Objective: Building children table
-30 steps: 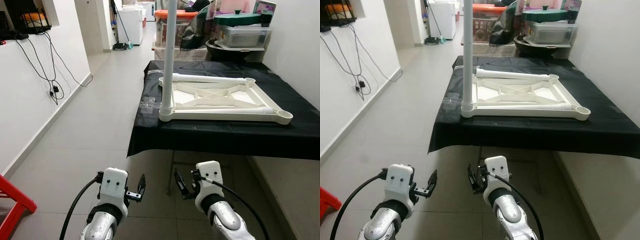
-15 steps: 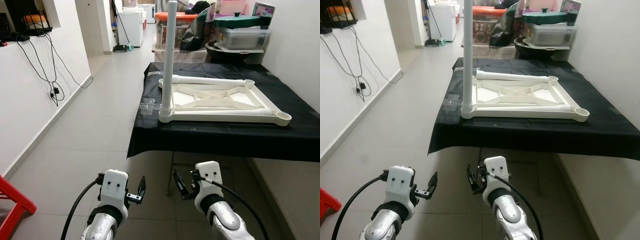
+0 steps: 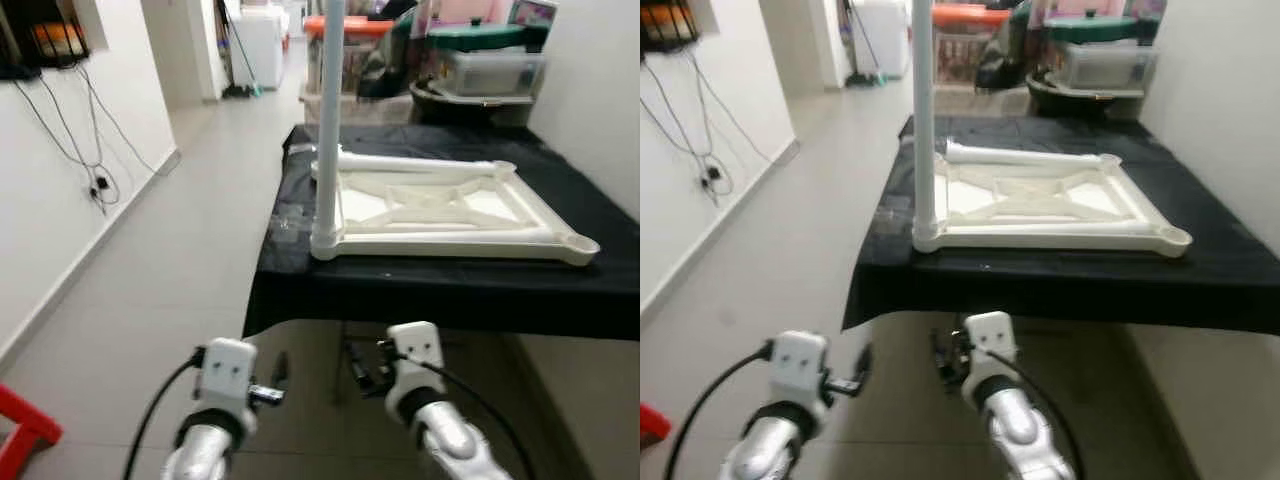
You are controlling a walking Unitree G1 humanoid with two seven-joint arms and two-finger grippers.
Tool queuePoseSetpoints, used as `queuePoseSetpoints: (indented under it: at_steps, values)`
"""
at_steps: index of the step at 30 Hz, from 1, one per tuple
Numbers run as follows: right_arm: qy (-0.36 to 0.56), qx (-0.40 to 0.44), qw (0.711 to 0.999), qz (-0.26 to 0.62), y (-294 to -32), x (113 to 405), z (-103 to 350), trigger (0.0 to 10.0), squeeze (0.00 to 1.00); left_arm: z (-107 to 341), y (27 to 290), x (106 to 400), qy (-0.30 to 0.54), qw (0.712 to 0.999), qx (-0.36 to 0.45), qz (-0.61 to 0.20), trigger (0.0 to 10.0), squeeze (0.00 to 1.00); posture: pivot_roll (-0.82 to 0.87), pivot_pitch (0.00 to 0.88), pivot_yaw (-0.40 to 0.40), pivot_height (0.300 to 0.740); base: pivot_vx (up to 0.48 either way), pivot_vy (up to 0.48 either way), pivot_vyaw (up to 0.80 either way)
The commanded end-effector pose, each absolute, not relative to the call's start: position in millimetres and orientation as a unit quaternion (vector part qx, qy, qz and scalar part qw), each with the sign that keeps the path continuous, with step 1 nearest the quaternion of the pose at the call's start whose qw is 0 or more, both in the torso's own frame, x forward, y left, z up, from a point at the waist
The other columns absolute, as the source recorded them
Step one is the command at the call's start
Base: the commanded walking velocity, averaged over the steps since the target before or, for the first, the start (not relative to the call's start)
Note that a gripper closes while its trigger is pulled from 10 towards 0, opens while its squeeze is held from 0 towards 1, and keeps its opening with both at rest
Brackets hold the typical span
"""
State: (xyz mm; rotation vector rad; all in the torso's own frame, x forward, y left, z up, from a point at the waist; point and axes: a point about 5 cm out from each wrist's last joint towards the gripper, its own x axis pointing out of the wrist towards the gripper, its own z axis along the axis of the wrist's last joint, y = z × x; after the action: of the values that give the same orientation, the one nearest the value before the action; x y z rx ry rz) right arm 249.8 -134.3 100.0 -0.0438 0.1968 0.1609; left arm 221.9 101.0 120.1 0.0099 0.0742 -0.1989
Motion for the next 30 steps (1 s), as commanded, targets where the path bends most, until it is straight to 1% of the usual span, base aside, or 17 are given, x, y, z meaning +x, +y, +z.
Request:
queuePoseSetpoints:
  at_steps: [1, 21, 24, 25, 27, 28, 30]
  values:
    - [0.088, -0.013, 0.991, 0.098, -122, 252, 104, 10.0, 0.00, 114, 112, 221, 0.049, 0.995, 0.016, -0.082, 10.0, 0.00, 0.13, 0.000, -0.016, 0.740, 0.259, 0.000, 0.00]
    - [0.082, -0.004, 0.993, 0.087, -124, 253, 106, 10.0, 0.00, 115, 112, 220, 0.050, 0.996, 0.011, -0.079, 10.0, 0.00, 0.13, 0.000, -0.019, 0.740, 0.261, 0.000, 0.00]
    - [0.066, -0.002, 0.996, 0.062, -131, 255, 111, 10.0, 0.00, 115, 112, 221, 0.049, 0.996, 0.011, -0.079, 10.0, 0.00, 0.13, 0.000, -0.015, 0.740, 0.259, 0.000, 0.00]
    - [0.058, -0.003, 0.998, 0.037, -138, 259, 113, 10.0, 0.00, 115, 112, 221, 0.049, 0.996, 0.011, -0.080, 10.0, 0.00, 0.13, 0.000, -0.018, 0.740, 0.262, 0.000, 0.00]
    - [0.058, -0.003, 0.998, 0.037, -138, 259, 113, 10.0, 0.00, 115, 112, 221, 0.049, 0.996, 0.011, -0.080, 10.0, 0.00, 0.13, 0.000, -0.018, 0.740, 0.262, 0.000, 0.00]
    - [0.051, -0.006, 0.999, 0.013, -146, 261, 115, 10.0, 0.00, 115, 112, 220, 0.049, 0.996, 0.010, -0.080, 10.0, 0.00, 0.13, 0.000, -0.016, 0.740, 0.259, 0.000, 0.00]
    - [0.049, -0.005, 0.999, -0.002, -151, 263, 116, 10.0, 0.00, 115, 112, 220, 0.048, 0.996, 0.010, -0.080, 10.0, 0.00, 0.13, 0.000, -0.018, 0.740, 0.261, 0.000, 0.00]
